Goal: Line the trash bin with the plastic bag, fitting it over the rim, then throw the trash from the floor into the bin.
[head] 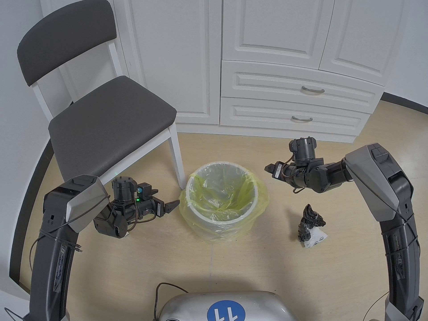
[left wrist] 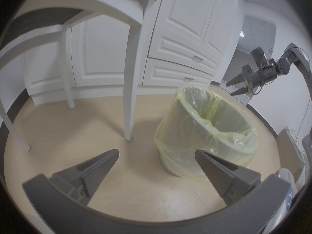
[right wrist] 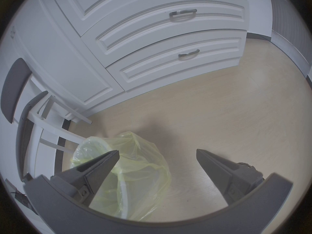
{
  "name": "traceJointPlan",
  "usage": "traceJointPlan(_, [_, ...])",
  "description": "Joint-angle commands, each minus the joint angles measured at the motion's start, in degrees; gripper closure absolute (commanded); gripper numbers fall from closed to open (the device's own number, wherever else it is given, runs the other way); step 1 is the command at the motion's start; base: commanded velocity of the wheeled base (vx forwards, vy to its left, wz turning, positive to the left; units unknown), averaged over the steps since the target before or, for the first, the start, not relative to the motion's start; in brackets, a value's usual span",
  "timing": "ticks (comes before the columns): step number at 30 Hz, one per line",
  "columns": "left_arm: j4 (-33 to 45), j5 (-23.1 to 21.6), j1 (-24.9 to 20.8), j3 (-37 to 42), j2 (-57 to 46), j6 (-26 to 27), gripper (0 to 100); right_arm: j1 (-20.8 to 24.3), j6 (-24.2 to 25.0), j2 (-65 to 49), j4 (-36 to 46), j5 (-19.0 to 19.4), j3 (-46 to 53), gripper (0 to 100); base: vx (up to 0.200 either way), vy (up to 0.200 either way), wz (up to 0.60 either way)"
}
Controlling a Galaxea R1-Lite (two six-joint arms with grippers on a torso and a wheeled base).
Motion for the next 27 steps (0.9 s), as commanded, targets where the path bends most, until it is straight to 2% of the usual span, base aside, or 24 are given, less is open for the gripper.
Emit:
traceJointPlan(1, [1.0,0.0,0.2,-0.7,1.6,-0.2,0,0.4,0.0,-1.7,0.0,-0.3,0.4,0,0.000,0.000,0.00])
traceJointPlan(2, [1.0,0.0,0.2,-0.7,1.6,-0.2,0,0.4,0.0,-1.7,0.0,-0.3,0.4,0,0.000,0.000,0.00])
traceJointPlan(7, [10.5,0.3,-0.7,-4.9,2.2,-0.2,0,1.0,0.2,-3.3,-0.1,-0.3,1.8,0,0.000,0.000,0.00])
traceJointPlan(11, [16.1,3.4,-1.0,-16.6,7.3,0.4,0,1.6,0.2,-4.3,-0.1,-0.3,2.8,0,0.000,0.000,0.00])
traceJointPlan(12, [16.1,3.4,-1.0,-16.6,7.3,0.4,0,1.6,0.2,-4.3,-0.1,-0.3,2.8,0,0.000,0.000,0.00])
traceJointPlan(13, [18.6,3.9,-1.7,-22.1,9.6,0.9,0,1.7,0.1,-4.5,-0.1,-0.3,3.3,0,0.000,0.000,0.00])
traceJointPlan(14, [19.2,3.9,-1.9,-22.9,9.9,0.9,0,1.7,0.1,-4.5,-0.1,-0.3,3.3,0,0.000,0.000,0.00])
traceJointPlan(16, [27.8,4.0,-2.7,-28.9,11.7,3.0,0,1.7,0.2,-4.7,-0.1,-0.3,3.5,0,0.000,0.000,0.00])
traceJointPlan(20, [36.8,5.9,-3.1,-36.5,15.3,8.9,0,1.8,0.1,-4.7,-0.1,-0.3,3.7,0,0.000,0.000,0.00])
traceJointPlan(23, [40.1,6.8,-3.1,-36.5,15.8,9.8,0,1.9,0.1,-4.6,-0.1,-0.3,3.7,0,0.000,0.000,0.00])
traceJointPlan(27, [40.6,6.8,-3.1,-36.5,15.8,9.4,0,2.6,0.0,-4.7,-0.2,-0.3,4.4,0,0.000,0.000,0.00])
